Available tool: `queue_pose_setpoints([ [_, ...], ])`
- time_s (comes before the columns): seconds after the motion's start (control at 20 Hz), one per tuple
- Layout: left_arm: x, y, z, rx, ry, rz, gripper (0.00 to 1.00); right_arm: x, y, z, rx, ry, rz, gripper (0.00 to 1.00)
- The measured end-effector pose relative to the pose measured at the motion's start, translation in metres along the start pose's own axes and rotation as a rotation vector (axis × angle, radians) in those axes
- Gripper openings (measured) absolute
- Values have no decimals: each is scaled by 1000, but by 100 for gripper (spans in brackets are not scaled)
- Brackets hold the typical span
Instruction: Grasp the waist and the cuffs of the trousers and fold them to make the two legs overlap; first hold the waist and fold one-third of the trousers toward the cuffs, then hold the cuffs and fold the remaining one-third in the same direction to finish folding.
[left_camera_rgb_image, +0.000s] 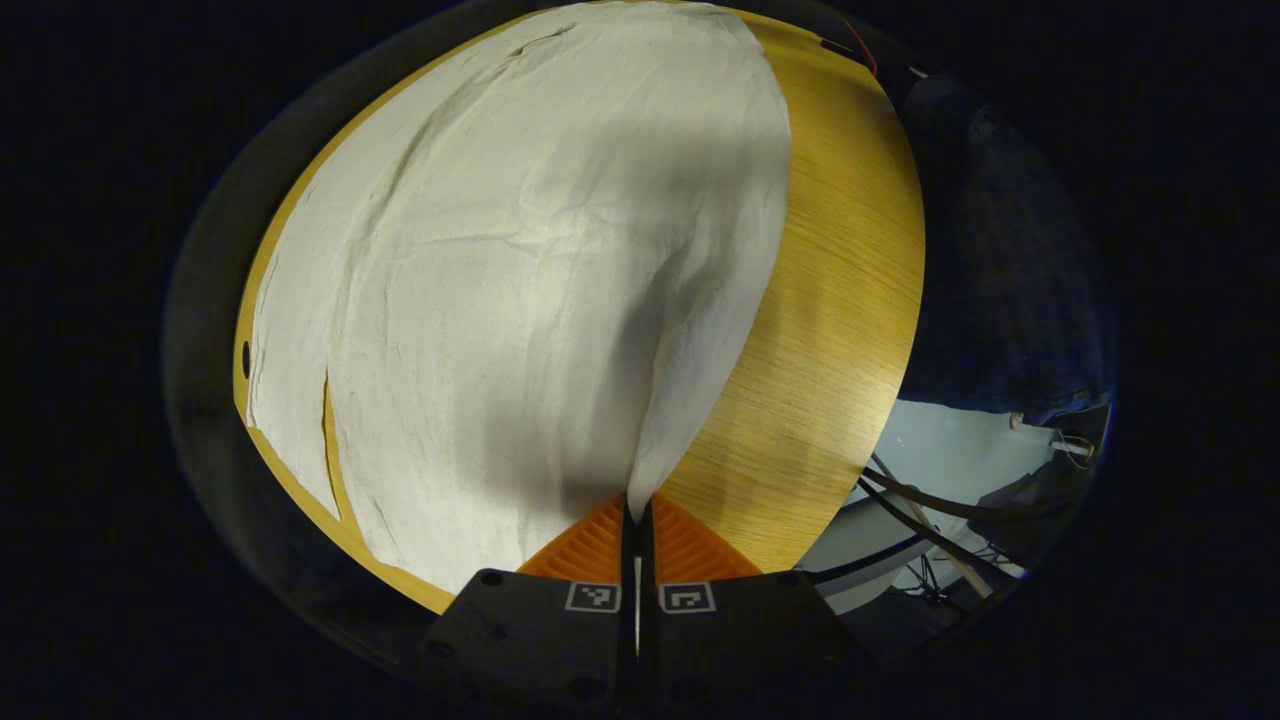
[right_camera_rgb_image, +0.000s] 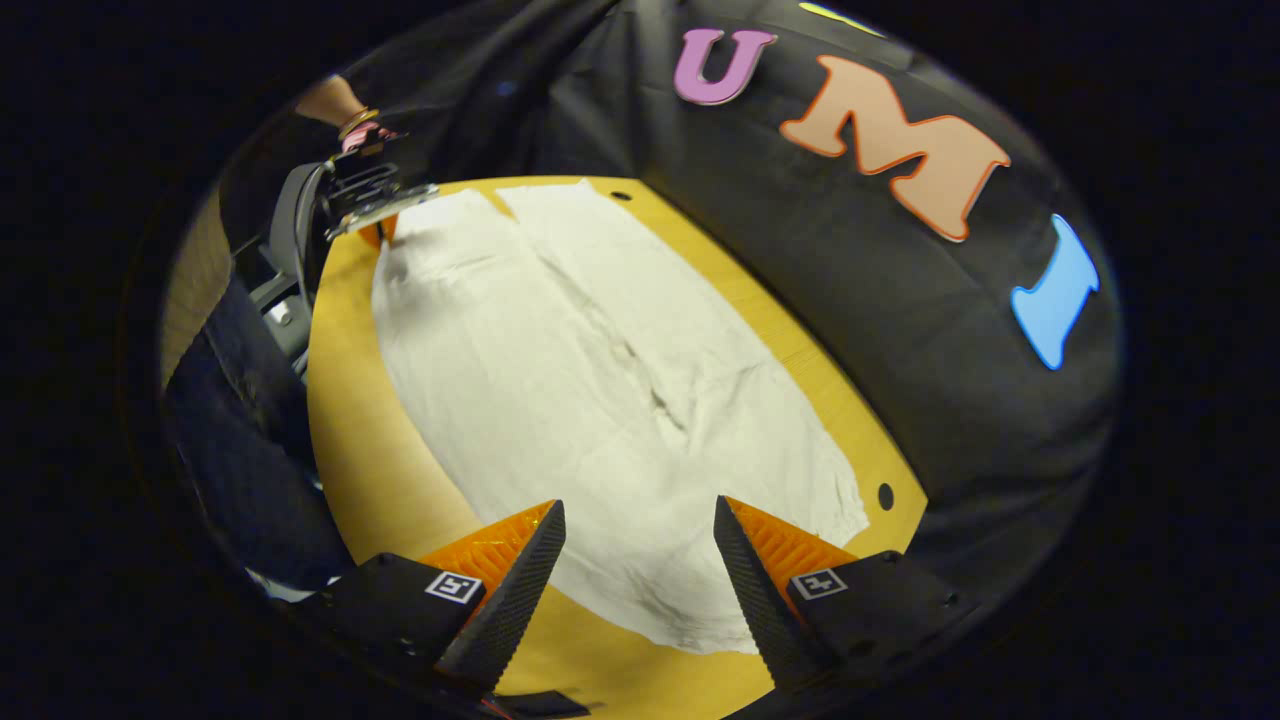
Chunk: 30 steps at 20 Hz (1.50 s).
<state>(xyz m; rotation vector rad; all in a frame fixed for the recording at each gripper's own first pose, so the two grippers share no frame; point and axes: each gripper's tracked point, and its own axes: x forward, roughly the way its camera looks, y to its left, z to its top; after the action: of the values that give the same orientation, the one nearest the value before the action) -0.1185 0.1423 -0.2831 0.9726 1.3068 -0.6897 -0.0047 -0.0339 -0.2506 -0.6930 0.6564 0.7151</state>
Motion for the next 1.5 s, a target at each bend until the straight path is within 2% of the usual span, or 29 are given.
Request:
queue_pose_setpoints([
  [0.1, 1, 1, -1, -15, 4, 2, 0, 16, 18, -41, -97, 126, 99, 96],
  [0.2, 0, 0, -1, -27, 8, 6, 0, 32, 25, -68, -175, 201, 156, 99],
  [0.3, 0, 0, -1, -21, 12, 14, 0, 43, 29, -89, -205, 269, 200, 96],
  [0.45, -1, 0, 0, -14, 24, 21, 0, 54, 31, -98, -215, 313, 244, 95],
  [0.5, 0, 0, -1, -15, 28, 20, 0, 58, 32, -100, -217, 323, 254, 98],
  [0.7, 0, 0, -1, -17, 42, 11, 0, 62, 38, -104, -191, 363, 311, 91],
  [0.85, -1, 0, 0, -12, 45, 15, 0, 63, 38, -105, -172, 392, 309, 88],
  [0.95, -1, 0, 0, -12, 47, 17, 0, 63, 34, -104, -170, 409, 296, 77],
  [1.0, -1, -1, 0, -15, 47, 16, 0, 64, 32, -104, -165, 415, 288, 63],
  [1.1, -2, -4, 0, -16, 44, 14, 0, 65, 28, -103, -164, 416, 267, 50],
  [1.15, -3, -5, 1, -14, 39, 14, 0, 68, 23, -103, -172, 409, 243, 41],
  [1.2, -3, -4, 1, -13, 35, 14, 0, 69, 20, -101, -176, 403, 225, 22],
  [1.3, -2, -4, 0, -13, 27, 19, 0, 69, 20, -101, -173, 400, 212, 12],
  [1.5, -1, -5, 1, -47, 10, 11, 0, 69, 19, -101, -127, 411, 205, 9],
])
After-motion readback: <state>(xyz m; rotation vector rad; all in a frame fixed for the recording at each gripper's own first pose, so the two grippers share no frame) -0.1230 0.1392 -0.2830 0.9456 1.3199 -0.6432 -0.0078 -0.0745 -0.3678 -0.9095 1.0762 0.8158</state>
